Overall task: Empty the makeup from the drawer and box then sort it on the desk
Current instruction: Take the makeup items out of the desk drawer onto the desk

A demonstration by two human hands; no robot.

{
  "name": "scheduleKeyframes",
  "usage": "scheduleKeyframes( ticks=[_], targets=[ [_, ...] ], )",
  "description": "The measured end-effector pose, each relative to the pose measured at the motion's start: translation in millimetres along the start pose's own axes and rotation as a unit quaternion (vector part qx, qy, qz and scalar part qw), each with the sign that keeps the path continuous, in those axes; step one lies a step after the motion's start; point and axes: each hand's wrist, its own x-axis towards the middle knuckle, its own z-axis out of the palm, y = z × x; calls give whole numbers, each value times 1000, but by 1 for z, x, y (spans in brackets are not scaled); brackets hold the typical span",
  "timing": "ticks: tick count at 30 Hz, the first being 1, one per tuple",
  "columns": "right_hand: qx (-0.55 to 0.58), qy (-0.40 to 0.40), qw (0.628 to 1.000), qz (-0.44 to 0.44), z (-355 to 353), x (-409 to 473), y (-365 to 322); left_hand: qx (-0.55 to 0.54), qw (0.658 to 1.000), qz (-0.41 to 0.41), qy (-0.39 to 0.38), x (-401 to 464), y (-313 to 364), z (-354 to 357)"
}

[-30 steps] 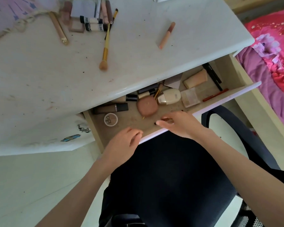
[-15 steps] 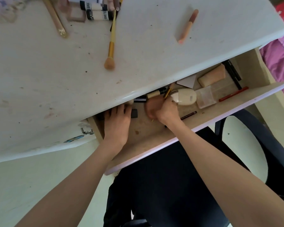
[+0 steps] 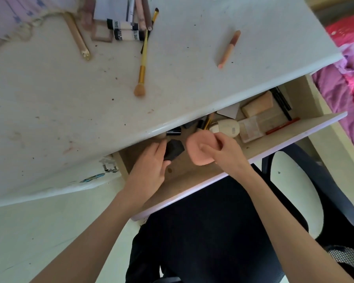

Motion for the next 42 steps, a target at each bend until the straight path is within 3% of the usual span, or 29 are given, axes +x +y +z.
scheduleKeyframes(
  ticks=[4, 7, 11, 14, 24, 28, 31, 35, 37, 39, 42],
  targets=[
    [109, 11, 994, -23, -6, -12, -25, -103, 993, 7, 53, -7, 15, -25],
    [170, 0, 985, -34, -4, -8, -50, -121, 986, -21, 115, -4, 22, -52],
    [212, 30, 977, -3, 7, 10, -84, -163, 953, -167, 193, 14, 9, -91],
    [205, 72, 976, 15, 19, 30, -101, -196, 920, -239, 242, 30, -15, -115],
    [170, 140, 975, -25, 44, 96, -152, -217, 895, -271, 280, 111, -46, -147],
    [88, 139, 983, -83, 40, 104, -158, -159, 916, -235, 283, 122, -49, -148],
    [-7, 120, 986, -114, 33, 102, -152, -139, 943, -190, 234, 111, -51, -137],
    [-132, 273, 935, -186, 12, 98, -130, -129, 962, -161, 181, 84, -52, -117],
    [-208, 310, 917, -140, -5, 107, -114, -85, 967, -151, 186, 70, -53, -106],
    [-254, 272, 925, -75, -17, 119, -99, 11, 970, -141, 198, 61, -54, -95],
    [-239, 240, 936, -92, -15, 126, -90, 70, 965, -138, 211, 62, -55, -87]
  ],
)
